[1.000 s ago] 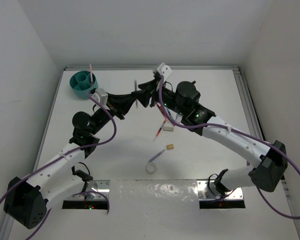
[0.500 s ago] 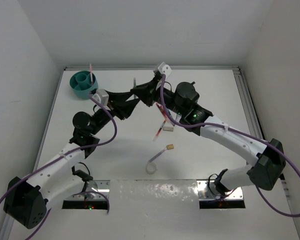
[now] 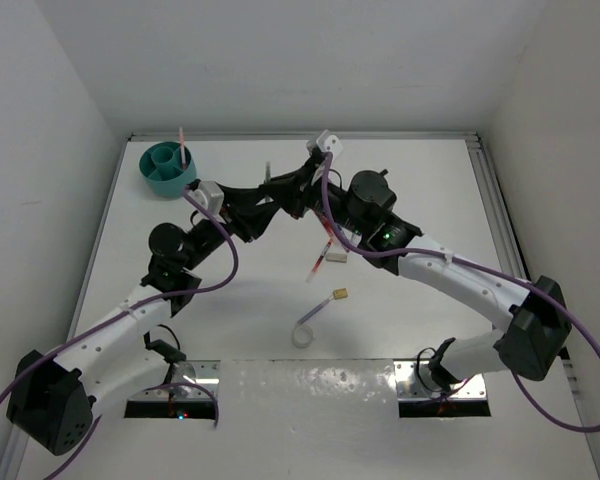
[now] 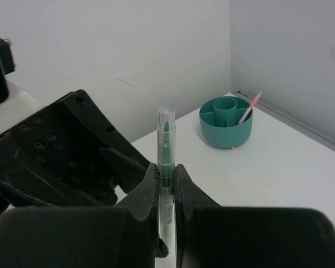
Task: Sort the stationery into containers
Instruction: Close the pen cap on the pen.
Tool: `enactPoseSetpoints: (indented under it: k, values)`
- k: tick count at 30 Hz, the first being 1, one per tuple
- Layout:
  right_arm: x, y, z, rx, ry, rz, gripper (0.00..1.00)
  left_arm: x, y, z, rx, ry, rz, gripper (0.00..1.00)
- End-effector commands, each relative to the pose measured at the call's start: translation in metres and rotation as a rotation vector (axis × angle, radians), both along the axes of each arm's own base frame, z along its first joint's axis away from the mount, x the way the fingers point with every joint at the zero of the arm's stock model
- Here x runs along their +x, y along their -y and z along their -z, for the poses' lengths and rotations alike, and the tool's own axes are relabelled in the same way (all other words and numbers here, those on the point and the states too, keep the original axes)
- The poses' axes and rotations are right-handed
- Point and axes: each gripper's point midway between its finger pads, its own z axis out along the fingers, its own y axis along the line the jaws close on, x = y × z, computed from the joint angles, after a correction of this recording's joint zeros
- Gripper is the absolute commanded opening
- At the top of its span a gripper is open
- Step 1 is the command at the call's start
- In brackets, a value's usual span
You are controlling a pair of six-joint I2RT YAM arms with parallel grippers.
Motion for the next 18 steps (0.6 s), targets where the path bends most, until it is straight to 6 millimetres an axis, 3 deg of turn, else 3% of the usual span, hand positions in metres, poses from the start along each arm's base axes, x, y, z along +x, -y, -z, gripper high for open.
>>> enactPoseSetpoints:
  k: [1, 6, 12, 16, 18]
  values:
    - [-0.014, -0.008, -0.013, 0.061, 0.018, -0.056, 0.0, -0.004, 0.004, -0.004, -0.003, 0.035, 0.013, 0.37]
    - [-0.021, -0.015, -0.016, 0.075, 0.022, -0.077, 0.0, -0.001, 0.005, 0.004, 0.008, 0.005, 0.012, 0.34]
    - [-0.022, -0.017, -0.012, 0.066, 0.012, -0.082, 0.0, 0.0, 0.003, 0.006, 0.002, -0.005, -0.008, 0.02]
    - [-0.022, -0.015, -0.008, 0.05, 0.013, -0.077, 0.0, 0.003, -0.002, 0.002, -0.023, -0.014, -0.038, 0.0]
    - [-0.023, -0.015, -0.006, 0.038, 0.013, -0.078, 0.18, 0.002, -0.002, 0.002, -0.034, -0.018, -0.034, 0.0]
